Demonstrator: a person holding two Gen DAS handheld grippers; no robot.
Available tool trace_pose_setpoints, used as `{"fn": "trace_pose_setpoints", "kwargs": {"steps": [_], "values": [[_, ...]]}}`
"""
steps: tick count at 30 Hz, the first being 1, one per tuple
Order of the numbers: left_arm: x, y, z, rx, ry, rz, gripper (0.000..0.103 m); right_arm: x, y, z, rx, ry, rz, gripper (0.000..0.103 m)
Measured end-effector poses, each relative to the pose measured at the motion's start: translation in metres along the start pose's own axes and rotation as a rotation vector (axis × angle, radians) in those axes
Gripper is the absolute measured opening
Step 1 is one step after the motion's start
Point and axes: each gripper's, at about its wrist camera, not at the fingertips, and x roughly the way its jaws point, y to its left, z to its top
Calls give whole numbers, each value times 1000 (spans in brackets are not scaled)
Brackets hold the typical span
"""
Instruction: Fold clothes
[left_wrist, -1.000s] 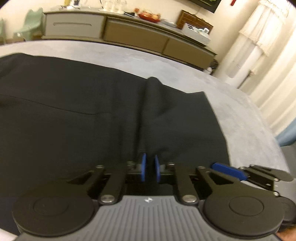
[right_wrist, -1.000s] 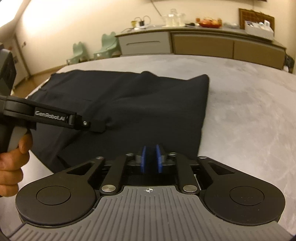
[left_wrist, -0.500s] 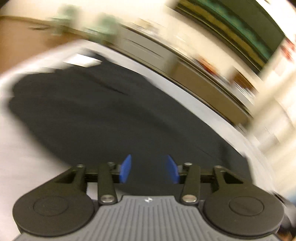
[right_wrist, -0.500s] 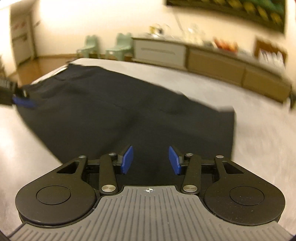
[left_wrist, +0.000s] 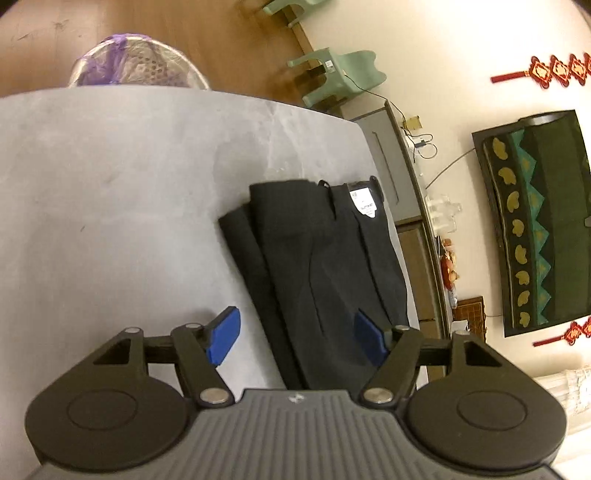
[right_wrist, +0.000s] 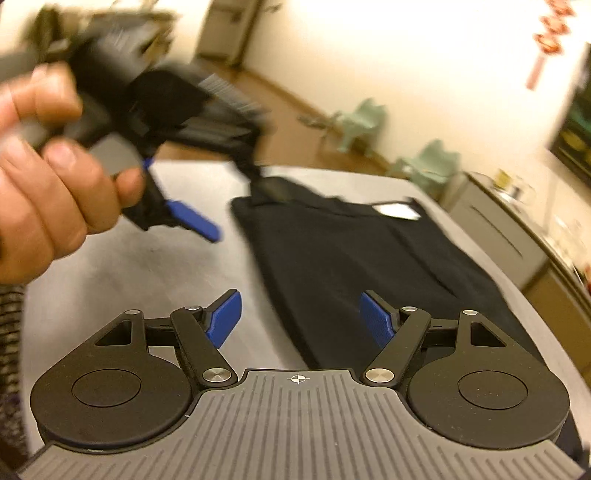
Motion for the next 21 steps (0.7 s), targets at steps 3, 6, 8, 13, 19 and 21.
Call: {"fn": "trace_pose_setpoints", "kwargs": {"steps": [3, 6, 8, 13, 19, 21], "values": [[17, -1, 9, 30, 12, 13, 72, 33, 12, 9, -60, 26, -16, 65], [36, -6, 18, 65, 34, -21, 72, 47, -3, 17, -1, 74, 8, 2], [47, -8, 24, 93, 54, -44, 57, 45, -16, 20, 77, 63, 46, 0], [57, -22, 14, 223, 17, 43, 3, 33, -37, 17, 192, 74, 138, 0], [29, -43, -9, 350, -87, 48, 3, 13, -92, 22, 422, 17, 267, 53], [26, -50, -20, 396, -118, 79, 3, 14, -120, 28, 538, -3, 316, 57]]}}
